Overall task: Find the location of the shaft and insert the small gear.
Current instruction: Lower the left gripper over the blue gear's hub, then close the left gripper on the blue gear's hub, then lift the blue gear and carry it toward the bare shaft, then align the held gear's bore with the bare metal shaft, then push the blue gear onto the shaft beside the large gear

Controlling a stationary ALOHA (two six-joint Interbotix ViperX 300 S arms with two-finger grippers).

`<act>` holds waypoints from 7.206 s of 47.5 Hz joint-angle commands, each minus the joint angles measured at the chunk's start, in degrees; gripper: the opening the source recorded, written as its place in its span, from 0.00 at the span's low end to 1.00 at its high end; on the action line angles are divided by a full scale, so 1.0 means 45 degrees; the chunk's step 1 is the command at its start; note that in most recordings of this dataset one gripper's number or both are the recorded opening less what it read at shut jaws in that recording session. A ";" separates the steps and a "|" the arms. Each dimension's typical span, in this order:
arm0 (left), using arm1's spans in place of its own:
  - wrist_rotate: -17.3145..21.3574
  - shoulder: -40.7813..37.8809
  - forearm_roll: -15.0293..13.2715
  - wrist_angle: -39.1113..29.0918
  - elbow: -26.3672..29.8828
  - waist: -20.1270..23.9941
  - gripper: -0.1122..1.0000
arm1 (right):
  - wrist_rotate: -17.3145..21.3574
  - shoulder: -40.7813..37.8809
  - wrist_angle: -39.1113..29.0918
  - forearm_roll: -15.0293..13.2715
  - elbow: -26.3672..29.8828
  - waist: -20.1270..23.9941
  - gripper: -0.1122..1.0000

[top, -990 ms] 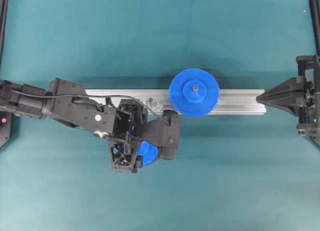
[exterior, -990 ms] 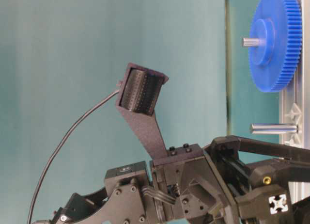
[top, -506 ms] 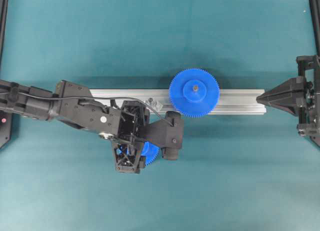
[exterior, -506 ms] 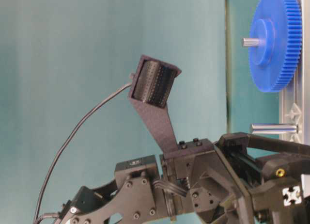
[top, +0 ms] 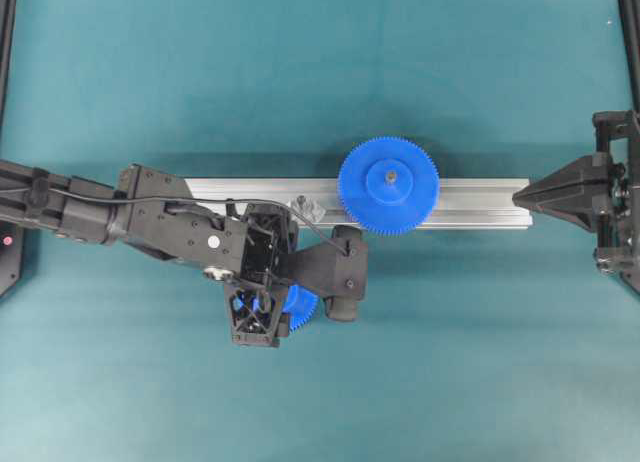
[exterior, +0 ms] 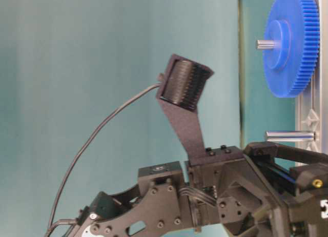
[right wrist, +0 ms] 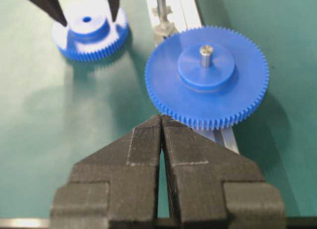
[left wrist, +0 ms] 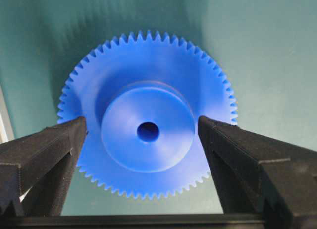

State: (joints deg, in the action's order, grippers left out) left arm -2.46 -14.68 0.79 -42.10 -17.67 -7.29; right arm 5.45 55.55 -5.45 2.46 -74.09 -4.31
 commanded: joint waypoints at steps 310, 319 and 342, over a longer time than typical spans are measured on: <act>0.3750 0.0234 0.0176 -0.4766 0.4258 0.2480 0.68 | 0.0469 -0.0078 0.0469 -0.0020 -0.0020 -0.0020 0.12; 0.3770 0.0078 0.0176 -0.4727 0.4063 0.2480 0.68 | 0.0469 -0.0078 0.0469 0.0000 -0.0020 -0.0020 0.12; 0.3770 0.0156 0.0176 -0.4199 0.3379 0.2871 0.68 | 0.0488 -0.0039 0.0469 0.0000 -0.0020 -0.0039 0.12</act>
State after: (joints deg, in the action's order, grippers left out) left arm 14.33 -14.41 1.32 -61.17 -2.02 4.39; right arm 6.94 55.63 -3.78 2.46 -74.79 -4.31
